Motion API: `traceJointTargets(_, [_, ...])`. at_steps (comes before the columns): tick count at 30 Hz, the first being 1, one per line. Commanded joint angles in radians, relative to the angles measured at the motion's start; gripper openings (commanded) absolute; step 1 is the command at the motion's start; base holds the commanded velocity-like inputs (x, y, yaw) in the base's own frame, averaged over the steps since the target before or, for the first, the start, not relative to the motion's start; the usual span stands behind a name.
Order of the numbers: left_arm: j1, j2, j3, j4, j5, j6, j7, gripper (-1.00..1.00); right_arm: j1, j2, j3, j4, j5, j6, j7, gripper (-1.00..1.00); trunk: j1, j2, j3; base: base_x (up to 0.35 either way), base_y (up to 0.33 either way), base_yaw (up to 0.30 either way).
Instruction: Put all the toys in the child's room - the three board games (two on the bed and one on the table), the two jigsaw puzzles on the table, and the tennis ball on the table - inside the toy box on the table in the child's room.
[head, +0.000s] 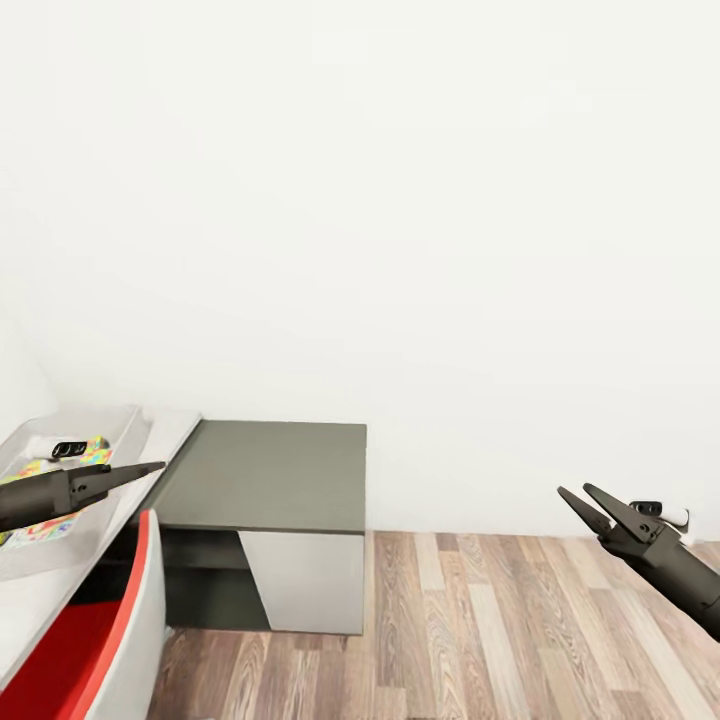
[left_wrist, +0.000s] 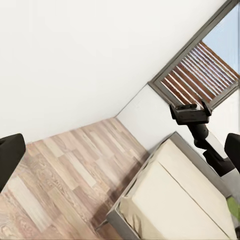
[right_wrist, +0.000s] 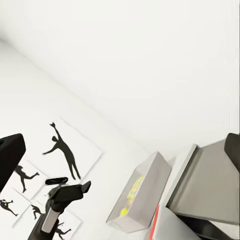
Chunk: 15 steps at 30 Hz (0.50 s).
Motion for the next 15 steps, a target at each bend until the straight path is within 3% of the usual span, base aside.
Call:
traceJointTargets(1, [-0.001, 0.000, 0.000, -0.001, -0.001, 0.011, -0.004, 1.00, -0.001, 0.000, 0.000, 0.001, -0.004, 0.005, 0.001, 1.00, 0.000, -0.002, -0.001, -0.121, -0.280, -0.174])
traceJointTargets(8, [-0.001, 0.000, -0.001, -0.001, -0.001, 0.011, -0.004, 1.00, -0.001, 0.000, 0.000, 0.001, 0.031, -0.002, 0.001, 1.00, 0.000, -0.002, 0.010, -0.188, -0.261, -0.087])
traceJointTargets(15, [-0.001, 0.000, -0.002, -0.001, 0.000, 0.010, -0.004, 1.00, -0.001, 0.000, -0.001, 0.001, 0.058, -0.003, 0.000, 1.00, 0.000, -0.002, 0.019, -0.249, -0.236, 0.054])
